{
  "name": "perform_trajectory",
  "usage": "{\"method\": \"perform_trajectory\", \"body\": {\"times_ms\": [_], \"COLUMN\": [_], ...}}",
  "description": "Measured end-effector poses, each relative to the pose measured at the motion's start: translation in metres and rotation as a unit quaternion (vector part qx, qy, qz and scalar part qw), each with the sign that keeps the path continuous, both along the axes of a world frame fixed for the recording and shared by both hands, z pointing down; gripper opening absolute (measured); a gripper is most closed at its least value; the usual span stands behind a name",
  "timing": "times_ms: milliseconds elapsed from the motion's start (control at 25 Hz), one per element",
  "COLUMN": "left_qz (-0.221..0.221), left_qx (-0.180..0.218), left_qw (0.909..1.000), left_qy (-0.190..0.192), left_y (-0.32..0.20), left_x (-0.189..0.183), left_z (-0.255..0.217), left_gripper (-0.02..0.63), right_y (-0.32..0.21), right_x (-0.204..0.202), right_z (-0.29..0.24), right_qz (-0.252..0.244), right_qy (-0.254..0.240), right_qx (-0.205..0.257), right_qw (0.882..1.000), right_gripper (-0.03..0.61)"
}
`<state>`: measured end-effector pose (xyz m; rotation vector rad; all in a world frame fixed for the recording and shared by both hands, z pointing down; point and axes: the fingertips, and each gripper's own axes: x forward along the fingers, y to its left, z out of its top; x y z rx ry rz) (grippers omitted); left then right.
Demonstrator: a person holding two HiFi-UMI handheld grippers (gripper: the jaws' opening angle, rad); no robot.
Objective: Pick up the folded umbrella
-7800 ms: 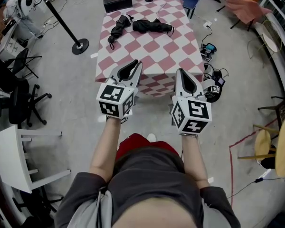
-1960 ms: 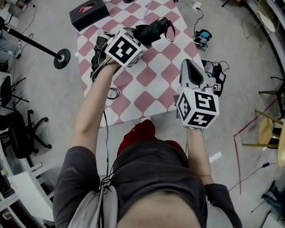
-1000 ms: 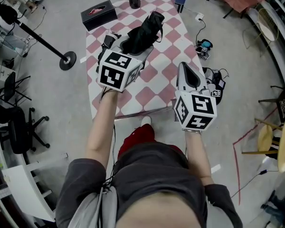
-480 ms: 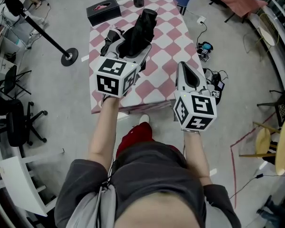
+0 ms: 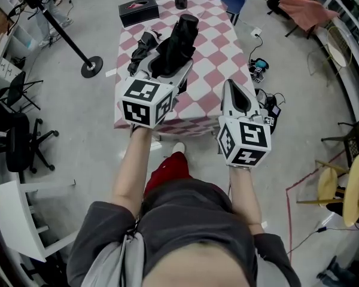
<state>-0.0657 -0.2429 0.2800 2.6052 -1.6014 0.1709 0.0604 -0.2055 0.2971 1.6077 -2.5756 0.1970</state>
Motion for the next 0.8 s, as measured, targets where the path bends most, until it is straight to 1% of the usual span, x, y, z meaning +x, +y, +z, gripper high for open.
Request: {"method": "perform_trajectory", "body": {"times_ms": [320,800], "left_qz": [-0.023,-0.042], "left_qx": [0.015,0.029], "left_qw": [0.9995,0.9978], "left_qy": [0.017,0.042], "left_y": [0.038,0.080], "left_x": [0.003,0.006], "left_z": [-0.009,-0.017], "left_gripper": [0.244,0.244], "right_y": [0.031,0.065], "right_x": [0.006,0.013], "right_z": [-0.006,-0.017], "right_qz": [-0.015,-0.020], "right_qy": [-0.001,-0.003], "right_qx": [0.014,0.028], "right_qw": [1.000,0.999], "right_gripper": [0.017,0.017]}}
